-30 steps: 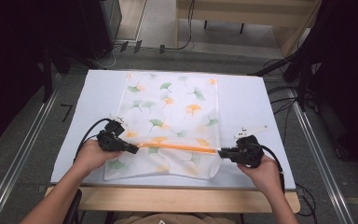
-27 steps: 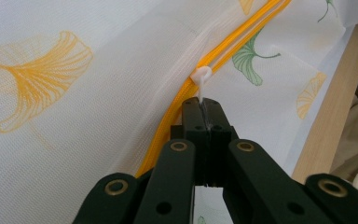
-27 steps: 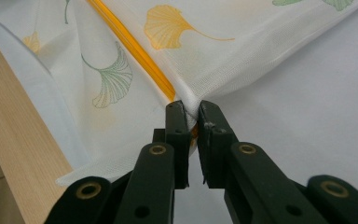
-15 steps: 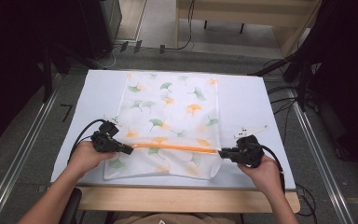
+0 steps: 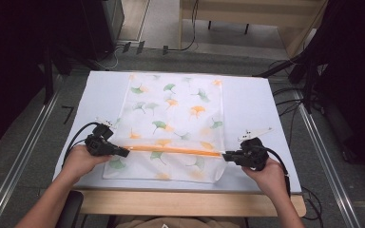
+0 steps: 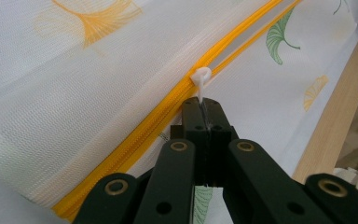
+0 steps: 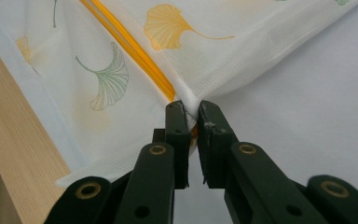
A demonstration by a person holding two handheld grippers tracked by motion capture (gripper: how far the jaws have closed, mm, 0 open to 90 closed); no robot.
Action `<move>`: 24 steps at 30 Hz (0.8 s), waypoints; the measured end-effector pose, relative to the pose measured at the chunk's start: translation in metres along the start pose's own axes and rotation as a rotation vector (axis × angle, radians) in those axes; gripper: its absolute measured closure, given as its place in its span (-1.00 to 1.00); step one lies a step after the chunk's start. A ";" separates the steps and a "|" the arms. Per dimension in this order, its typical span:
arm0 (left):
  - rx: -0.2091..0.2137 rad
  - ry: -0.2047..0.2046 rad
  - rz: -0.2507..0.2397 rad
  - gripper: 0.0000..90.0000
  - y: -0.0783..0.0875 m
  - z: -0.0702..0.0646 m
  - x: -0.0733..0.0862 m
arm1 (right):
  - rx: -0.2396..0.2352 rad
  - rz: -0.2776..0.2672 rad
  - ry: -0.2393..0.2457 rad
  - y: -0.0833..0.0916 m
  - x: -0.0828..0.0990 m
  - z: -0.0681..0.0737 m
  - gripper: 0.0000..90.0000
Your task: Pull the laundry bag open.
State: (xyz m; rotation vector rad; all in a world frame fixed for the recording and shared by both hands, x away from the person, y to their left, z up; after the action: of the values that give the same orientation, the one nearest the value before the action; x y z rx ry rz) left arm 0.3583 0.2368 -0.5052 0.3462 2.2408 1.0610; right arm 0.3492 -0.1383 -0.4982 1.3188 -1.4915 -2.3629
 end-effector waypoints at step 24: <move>-0.024 0.025 -0.019 1.00 0.015 0.011 0.014 | 0.001 0.007 -0.007 -0.001 0.002 -0.003 0.89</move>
State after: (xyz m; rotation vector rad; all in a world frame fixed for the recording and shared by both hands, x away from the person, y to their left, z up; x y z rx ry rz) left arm 0.3541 0.2598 -0.5048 0.3024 2.2475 1.0871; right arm 0.3503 -0.1403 -0.5003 1.3045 -1.4968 -2.3651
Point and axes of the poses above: each handheld gripper's, and its own axes: y roughly backward along the jaws, x roughly out of its underside, z roughly to its left, the point moved 9 cm from there along -y, roughly forward along the jaws, and after that the axes turned 5 degrees about x, right-handed, at the moved point
